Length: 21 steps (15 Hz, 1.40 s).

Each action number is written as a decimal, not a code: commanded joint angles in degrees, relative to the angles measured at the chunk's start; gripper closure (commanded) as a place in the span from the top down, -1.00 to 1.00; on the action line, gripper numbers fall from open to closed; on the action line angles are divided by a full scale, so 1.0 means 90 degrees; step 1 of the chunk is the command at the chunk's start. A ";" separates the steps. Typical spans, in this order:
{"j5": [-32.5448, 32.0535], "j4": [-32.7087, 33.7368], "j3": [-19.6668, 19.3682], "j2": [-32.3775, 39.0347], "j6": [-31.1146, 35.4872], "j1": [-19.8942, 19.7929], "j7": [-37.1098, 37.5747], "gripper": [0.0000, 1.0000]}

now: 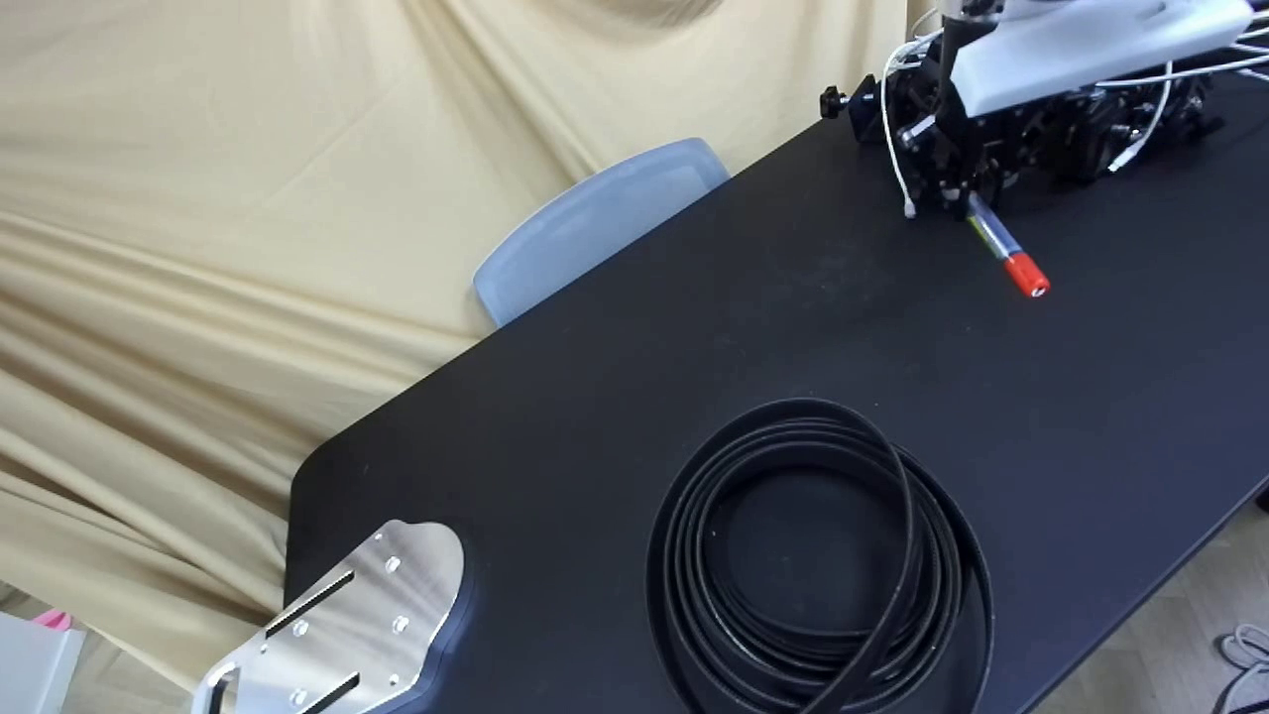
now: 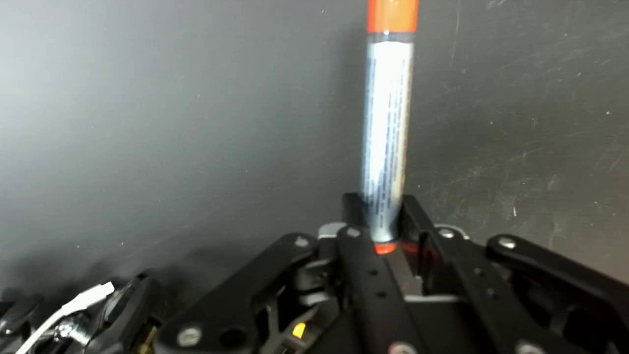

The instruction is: Move the marker away from you

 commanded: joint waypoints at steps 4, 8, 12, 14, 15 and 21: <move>-0.0102 0.1139 0.0536 -0.0088 -0.1799 -0.0412 -0.1721 -0.89; -0.0162 0.1167 0.0701 -0.0131 -0.1909 -0.0457 -0.2138 -0.56; -0.0202 0.1355 0.0772 -0.0052 -0.2104 -0.0463 -0.2484 -0.56; -0.0225 0.1358 0.0769 -0.0038 -0.2105 -0.0475 -0.2517 -0.56; -0.0230 0.1359 0.0769 -0.0034 -0.2105 -0.0480 -0.2527 -0.56; -0.0130 0.2198 0.0761 0.0852 -0.1960 -0.0703 -0.3026 -0.89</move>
